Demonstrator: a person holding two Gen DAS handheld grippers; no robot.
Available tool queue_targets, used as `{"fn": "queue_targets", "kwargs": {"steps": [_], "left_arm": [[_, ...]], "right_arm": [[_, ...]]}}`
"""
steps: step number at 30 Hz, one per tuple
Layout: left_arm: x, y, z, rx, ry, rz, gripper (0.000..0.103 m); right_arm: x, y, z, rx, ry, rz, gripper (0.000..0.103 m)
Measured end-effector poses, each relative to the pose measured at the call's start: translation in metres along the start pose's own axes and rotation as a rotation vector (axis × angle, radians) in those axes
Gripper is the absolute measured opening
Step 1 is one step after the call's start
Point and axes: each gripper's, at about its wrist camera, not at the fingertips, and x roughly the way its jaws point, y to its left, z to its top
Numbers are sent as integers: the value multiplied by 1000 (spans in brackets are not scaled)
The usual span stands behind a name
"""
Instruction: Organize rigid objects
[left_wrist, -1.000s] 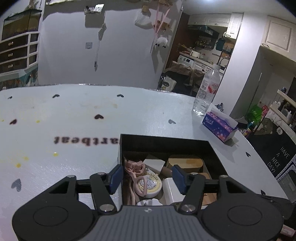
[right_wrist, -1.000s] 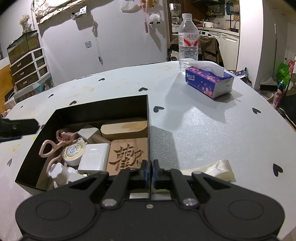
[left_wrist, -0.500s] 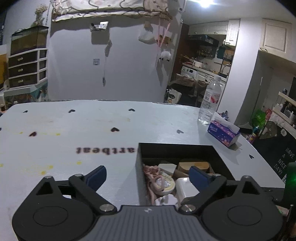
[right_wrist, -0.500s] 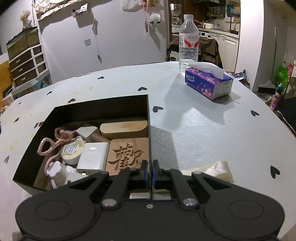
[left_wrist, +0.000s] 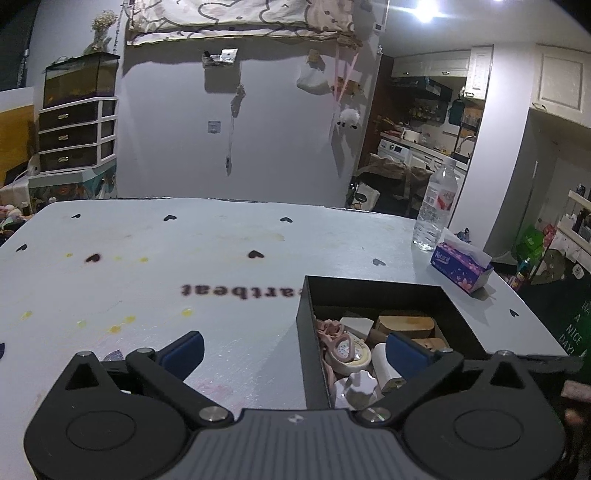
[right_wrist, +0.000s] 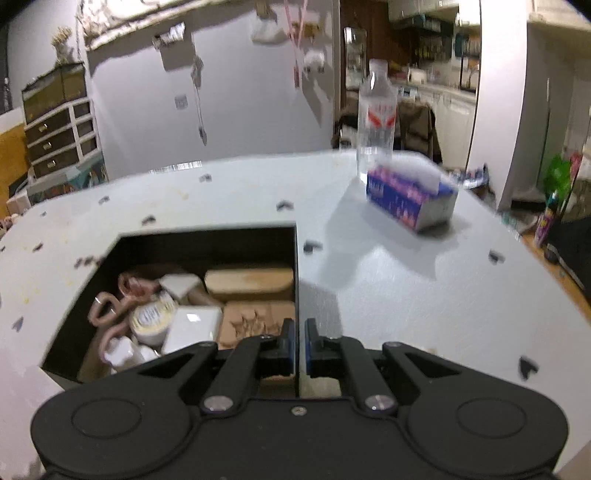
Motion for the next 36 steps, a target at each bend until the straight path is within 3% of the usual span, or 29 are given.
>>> {"fn": "queue_targets", "kwargs": {"steps": [4, 11, 15, 24, 29, 36], "left_arm": [[-8, 2, -2, -7, -23, -2, 103], [-21, 1, -10, -9, -47, -17, 103], [-30, 0, -18, 3, -60, -19, 103], [-52, -5, -40, 47, -94, 11, 103], [-67, -8, -49, 53, -111, 28, 103], [-85, -12, -57, 79, -140, 54, 103]], "right_arm": [[-31, 4, 4, -10, -75, 28, 8], [-72, 10, -9, -17, -145, 55, 29], [-89, 11, -24, -22, -171, 46, 49], [-126, 16, -51, -57, -263, 22, 85], [-141, 18, -61, -71, -286, -6, 97], [-157, 18, -72, -71, -320, -34, 100]]}}
